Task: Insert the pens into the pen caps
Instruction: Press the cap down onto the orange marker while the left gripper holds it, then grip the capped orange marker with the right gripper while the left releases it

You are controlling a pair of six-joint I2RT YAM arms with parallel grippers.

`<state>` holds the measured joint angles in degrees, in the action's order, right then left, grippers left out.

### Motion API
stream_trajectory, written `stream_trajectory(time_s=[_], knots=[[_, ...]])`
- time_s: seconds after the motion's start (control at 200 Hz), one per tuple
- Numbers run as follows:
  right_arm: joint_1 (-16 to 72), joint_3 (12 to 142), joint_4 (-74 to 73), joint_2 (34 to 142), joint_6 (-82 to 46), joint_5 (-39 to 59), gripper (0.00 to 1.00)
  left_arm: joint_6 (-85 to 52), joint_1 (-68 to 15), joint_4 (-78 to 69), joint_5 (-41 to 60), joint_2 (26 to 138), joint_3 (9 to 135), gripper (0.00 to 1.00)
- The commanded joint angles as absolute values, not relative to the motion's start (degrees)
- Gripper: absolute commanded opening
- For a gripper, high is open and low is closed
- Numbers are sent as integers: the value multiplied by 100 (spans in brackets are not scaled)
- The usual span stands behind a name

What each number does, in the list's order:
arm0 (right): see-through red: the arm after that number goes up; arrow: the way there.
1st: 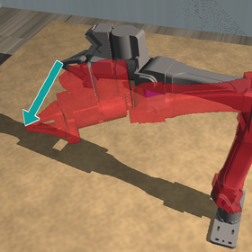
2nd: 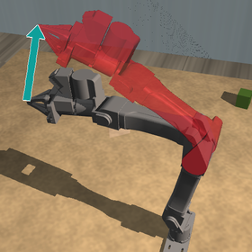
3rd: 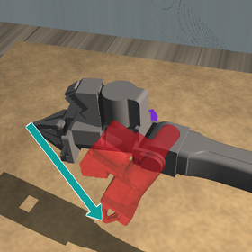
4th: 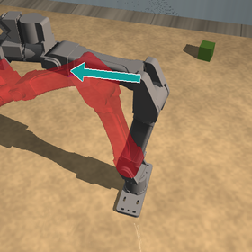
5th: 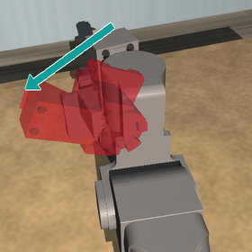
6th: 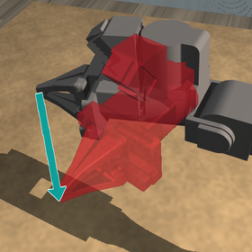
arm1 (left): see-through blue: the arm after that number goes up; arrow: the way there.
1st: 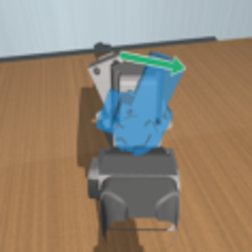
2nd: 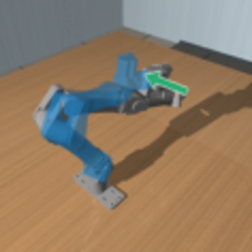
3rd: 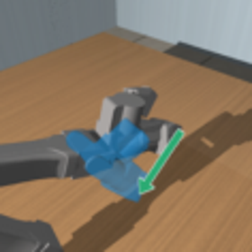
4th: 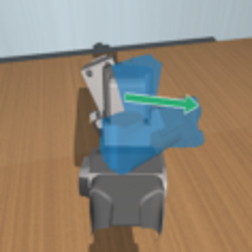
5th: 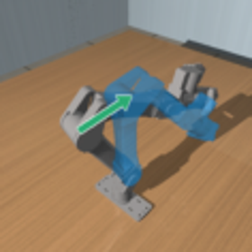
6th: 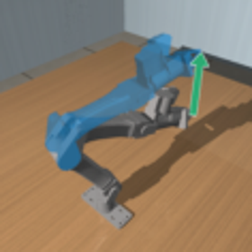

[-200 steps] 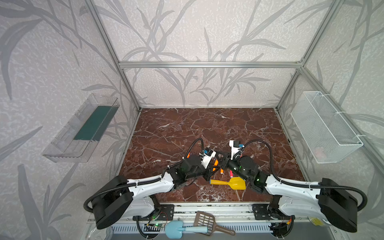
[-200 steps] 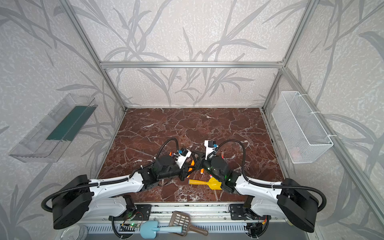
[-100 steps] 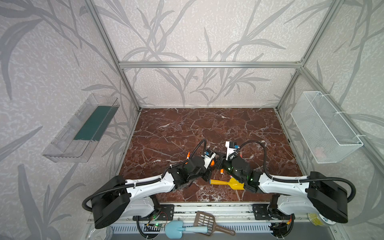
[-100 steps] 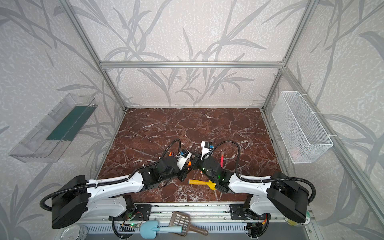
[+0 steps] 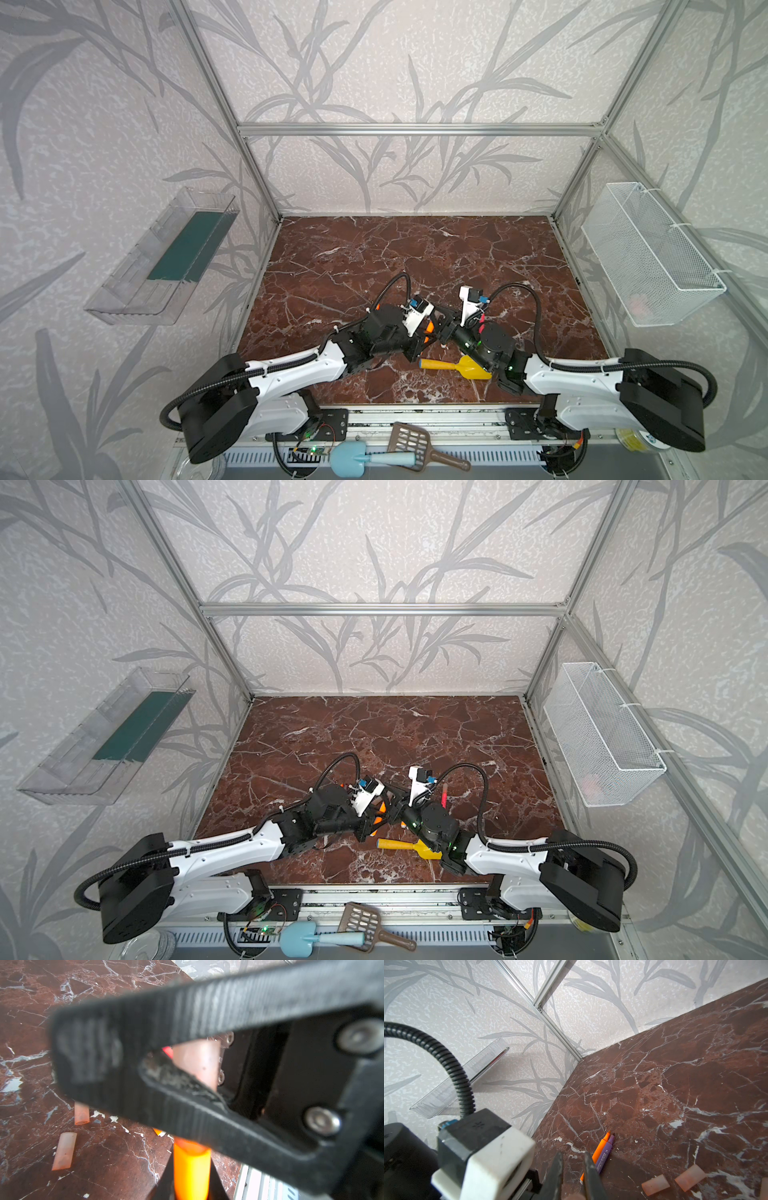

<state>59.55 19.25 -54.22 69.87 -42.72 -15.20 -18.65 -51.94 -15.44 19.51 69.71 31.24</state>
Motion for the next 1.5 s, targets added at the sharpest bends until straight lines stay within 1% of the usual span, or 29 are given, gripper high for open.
stream_trajectory(time_s=[0.0, 0.095, 0.18, 0.345, 0.43, 0.51, 0.695, 0.92, 0.98, 1.115, 1.245, 1.385, 1.499], knots=[[6328, 1866, -4529, 6752, -4297, -812, 0, -1984, -5088, -2566, 979, 6796, 3266, 0], [6332, 1878, -4308, 6527, -4347, -927, 0, -1901, -5248, -2540, 764, 6776, 3260, 0], [6333, 1954, -3784, 6339, -4360, -1001, 0, -1881, -5343, -2457, 599, 6758, 3305, 0], [6328, 1903, -3538, 6078, -4403, -1120, 0, -1854, -5440, -2561, 465, 6808, 3248, 0], [6328, 1957, -3295, 5957, -4404, -1188, 5, -1872, -5482, -2505, 481, 6851, 3301, 0], [6328, 2045, -3065, 5857, -4336, -1246, 7, -1864, -5555, -2463, 576, 6882, 3335, 0], [6323, 1980, -3012, 5650, -4290, -1352, 14, -1878, -5803, -2776, 666, 6963, 3200, 0], [6320, 1928, -2857, 5389, -4253, -1488, 27, -1977, -5870, -2990, 777, 7064, 3131, 0], [6326, 1890, -2909, 5371, -4261, -1484, 28, -1999, -5880, -3032, 772, 7103, 3129, 0], [6324, 1959, -2795, 5353, -4245, -1502, 28, -2028, -5897, -2988, 864, 7156, 3208, 0], [6317, 1927, -2895, 5411, -4228, -1528, 25, -2029, -5924, -3105, 903, 7139, 3139, 0], [6319, 1979, -2893, 5508, -4246, -1529, 24, -2048, -5941, -3083, 973, 7111, 3163, 0], [6318, 2000, -2912, 5618, -4234, -1546, 16, -2057, -5934, -3157, 1068, 7117, 3139, 0]])
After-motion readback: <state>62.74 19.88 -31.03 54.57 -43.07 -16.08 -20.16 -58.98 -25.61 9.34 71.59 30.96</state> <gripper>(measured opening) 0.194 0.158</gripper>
